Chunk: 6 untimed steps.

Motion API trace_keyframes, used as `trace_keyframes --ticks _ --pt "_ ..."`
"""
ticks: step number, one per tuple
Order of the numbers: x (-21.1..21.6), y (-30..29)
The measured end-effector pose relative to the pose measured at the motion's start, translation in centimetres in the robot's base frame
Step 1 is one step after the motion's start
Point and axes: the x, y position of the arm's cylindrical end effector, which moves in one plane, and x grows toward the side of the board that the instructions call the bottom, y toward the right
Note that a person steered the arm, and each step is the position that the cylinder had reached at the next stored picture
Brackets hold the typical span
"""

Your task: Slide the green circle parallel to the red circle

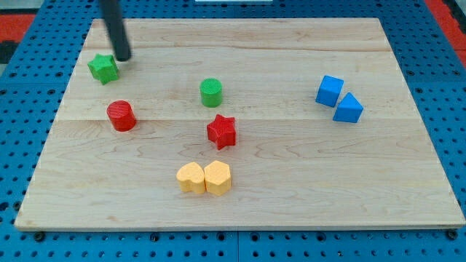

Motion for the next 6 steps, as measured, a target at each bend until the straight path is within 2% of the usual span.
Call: trace_keyframes --ticks 2,3,4,5,6 --pt "4.4 3.2" --pt "3.9 16.2" --pt "8.4 19.7" --pt "9.3 19.5" --pt "9.6 28.8"
